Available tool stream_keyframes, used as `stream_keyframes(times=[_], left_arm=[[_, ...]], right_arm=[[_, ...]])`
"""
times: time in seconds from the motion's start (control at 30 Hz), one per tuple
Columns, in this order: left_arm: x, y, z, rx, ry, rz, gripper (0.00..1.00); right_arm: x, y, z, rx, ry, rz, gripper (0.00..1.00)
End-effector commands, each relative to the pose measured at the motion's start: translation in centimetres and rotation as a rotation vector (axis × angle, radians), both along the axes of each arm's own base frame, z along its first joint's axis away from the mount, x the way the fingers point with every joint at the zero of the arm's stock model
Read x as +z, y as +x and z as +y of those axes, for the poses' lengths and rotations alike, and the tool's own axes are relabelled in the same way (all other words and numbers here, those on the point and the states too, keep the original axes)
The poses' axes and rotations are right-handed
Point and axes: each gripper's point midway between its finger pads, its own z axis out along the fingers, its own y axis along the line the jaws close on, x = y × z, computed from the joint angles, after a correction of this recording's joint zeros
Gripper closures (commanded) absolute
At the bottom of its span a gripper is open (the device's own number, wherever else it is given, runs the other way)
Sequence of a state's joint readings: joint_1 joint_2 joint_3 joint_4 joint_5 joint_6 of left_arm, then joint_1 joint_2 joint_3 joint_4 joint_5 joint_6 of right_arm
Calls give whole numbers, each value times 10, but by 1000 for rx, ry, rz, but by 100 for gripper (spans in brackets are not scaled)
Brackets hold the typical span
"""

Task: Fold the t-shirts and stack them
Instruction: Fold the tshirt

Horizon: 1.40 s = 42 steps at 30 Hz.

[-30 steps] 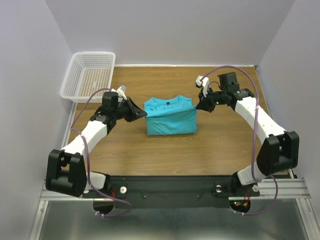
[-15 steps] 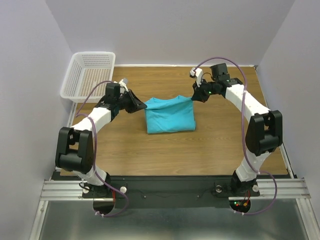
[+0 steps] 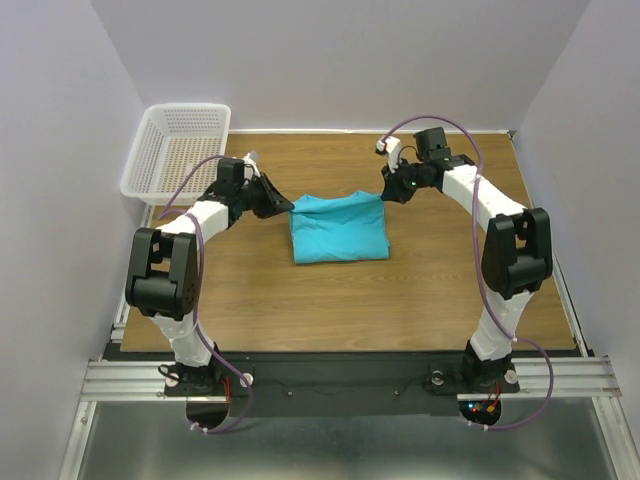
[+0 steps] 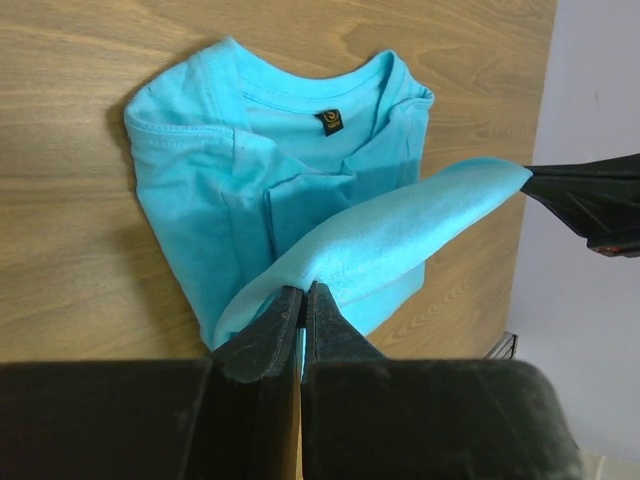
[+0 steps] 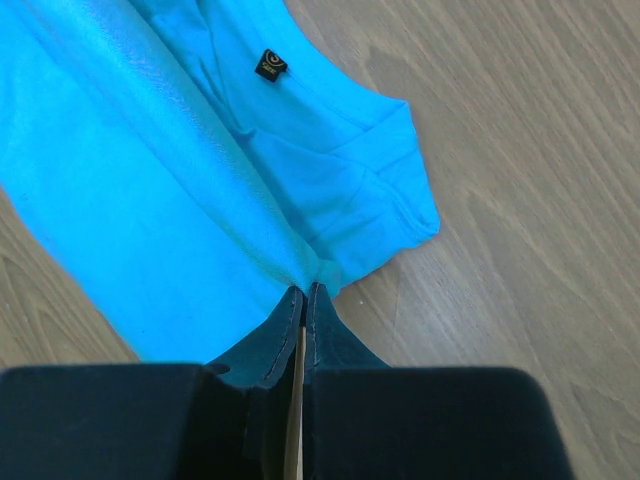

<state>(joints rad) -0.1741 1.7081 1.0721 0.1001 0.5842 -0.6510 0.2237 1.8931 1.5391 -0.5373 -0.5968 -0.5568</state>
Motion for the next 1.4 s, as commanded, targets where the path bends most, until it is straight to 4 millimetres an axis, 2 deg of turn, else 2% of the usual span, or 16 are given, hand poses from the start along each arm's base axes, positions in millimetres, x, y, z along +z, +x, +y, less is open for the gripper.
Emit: stream_keyframes(times=[0.0, 0.3, 0.53, 0.8, 0.87, 0.9, 1.0, 1.1, 1.17, 1.27, 1.3, 1.37], left_arm=[[22, 22, -1, -21, -3, -97, 100], [-1, 42, 1, -4, 19, -65, 100], [-9, 53, 4, 13, 30, -57, 100], [-10, 72, -1, 6, 16, -68, 99], [-8, 76, -2, 5, 12, -78, 91], [-4, 79, -3, 3, 7, -89, 80], [5, 86, -5, -6, 2, -120, 60], [17, 92, -4, 0, 12, -160, 48], [35, 95, 2, 15, 41, -217, 47], [49, 93, 9, 18, 94, -284, 47], [58, 87, 11, 11, 103, -318, 47], [64, 77, 10, -12, 112, -355, 48]], right_arm=[[17, 22, 0, -31, 3, -85, 99], [10, 31, -4, -78, -16, -87, 99], [11, 38, -7, -116, -20, -101, 99], [0, 43, -10, -153, -30, -80, 99], [-1, 43, -11, -158, -33, -79, 99], [-3, 42, -11, -161, -34, -77, 99], [-6, 43, -12, -170, -38, -72, 99], [-8, 45, -13, -179, -38, -70, 100], [-11, 45, -13, -188, -40, -62, 99], [-14, 48, -14, -202, -45, -57, 99], [-16, 47, -14, -204, -46, -51, 99], [-17, 47, -15, -210, -47, -48, 99]])
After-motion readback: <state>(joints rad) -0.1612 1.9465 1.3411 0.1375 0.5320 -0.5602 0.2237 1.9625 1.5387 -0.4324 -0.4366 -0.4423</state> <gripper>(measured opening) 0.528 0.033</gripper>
